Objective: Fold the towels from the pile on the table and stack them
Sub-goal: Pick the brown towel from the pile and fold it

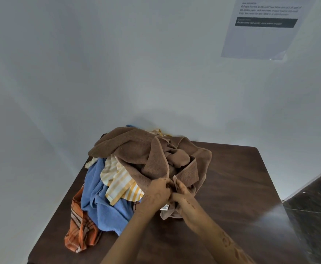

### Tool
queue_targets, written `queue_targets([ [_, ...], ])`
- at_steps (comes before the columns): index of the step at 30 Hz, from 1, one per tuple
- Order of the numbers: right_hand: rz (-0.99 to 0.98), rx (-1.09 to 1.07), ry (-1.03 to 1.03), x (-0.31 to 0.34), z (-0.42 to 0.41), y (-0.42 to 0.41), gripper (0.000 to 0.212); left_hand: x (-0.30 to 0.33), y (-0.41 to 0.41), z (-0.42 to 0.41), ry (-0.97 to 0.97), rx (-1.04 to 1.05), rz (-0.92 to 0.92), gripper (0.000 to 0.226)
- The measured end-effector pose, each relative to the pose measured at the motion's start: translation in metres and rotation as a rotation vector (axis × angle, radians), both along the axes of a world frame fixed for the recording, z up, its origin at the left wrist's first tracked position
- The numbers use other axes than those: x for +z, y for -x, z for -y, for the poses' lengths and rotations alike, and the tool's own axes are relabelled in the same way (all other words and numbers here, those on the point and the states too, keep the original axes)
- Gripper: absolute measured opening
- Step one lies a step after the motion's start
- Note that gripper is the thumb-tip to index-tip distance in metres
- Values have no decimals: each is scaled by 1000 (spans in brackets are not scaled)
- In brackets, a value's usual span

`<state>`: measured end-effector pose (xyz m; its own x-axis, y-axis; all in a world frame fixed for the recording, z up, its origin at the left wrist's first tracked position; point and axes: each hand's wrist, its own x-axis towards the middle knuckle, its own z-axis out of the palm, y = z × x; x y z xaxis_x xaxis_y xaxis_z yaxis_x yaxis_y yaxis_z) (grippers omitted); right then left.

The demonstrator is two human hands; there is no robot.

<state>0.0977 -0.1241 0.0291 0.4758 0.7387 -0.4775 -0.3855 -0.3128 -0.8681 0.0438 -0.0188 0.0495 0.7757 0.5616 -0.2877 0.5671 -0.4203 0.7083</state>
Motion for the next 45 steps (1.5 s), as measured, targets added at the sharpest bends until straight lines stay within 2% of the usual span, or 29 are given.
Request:
queue_targets([
  [3, 21, 60, -45, -1, 3, -1, 86, -6, 2, -3, 2, -4, -6, 34],
  [7, 119, 135, -25, 3, 2, -5, 81, -13, 4, -5, 15, -40, 42, 28],
  [8, 148, 155, -20, 7, 2, -8, 76, -13, 3, -8, -36, -79, 39, 28],
  [10, 261, 228, 11, 18, 5, -18, 57, -14, 1, -15, -255, -189, 7, 26],
  [12, 487, 337, 97, 27, 7, -34, 37, -9, -5, -23, -344, -262, 65, 21],
  [15, 894, 499, 155, 42, 11, -64, 33, 11, -20, -32, -236, -315, 228, 29],
  [17, 1097, 583, 173, 56, 10, -85, 28, 29, -35, -37, -162, -393, 275, 24],
  [19, 1224, 598, 207, 76, 12, -105, 24, 48, -49, -36, -29, -451, 291, 16],
  [21, 1307, 611, 255, 103, 16, -121, 33, 66, -64, -33, 46, -476, 314, 11],
  [24, 1395, 568, 301, 149, 28, -144, 46, 99, -92, -24, 49, -498, 396, 10],
  [27, 1512, 482, 312, 199, 37, -163, 51, 133, -118, -16, 85, -497, 493, 13],
  [31, 1702, 424, 337, 264, 46, -177, 48, 173, -148, -17, 114, -483, 536, 3],
  [34, 1818, 370, 352, 310, 56, -186, 44, 203, -172, -24, 71, -561, 541, 6],
  [37, 1911, 257, 325, 349, 67, -197, 44, 209, -191, -33, -101, -589, 447, 20],
  [39, 1924, 182, 291, 369, 74, -202, 44, 205, -197, -29, -176, -593, 401, 18],
  [42, 1893, 140, 262, 381, 83, -208, 42, 196, -208, -10, -187, -555, 470, 26],
  [45, 1884, 138, 347, 366, 94, -220, 43, 179, -215, -6, -133, -370, 614, 22],
])
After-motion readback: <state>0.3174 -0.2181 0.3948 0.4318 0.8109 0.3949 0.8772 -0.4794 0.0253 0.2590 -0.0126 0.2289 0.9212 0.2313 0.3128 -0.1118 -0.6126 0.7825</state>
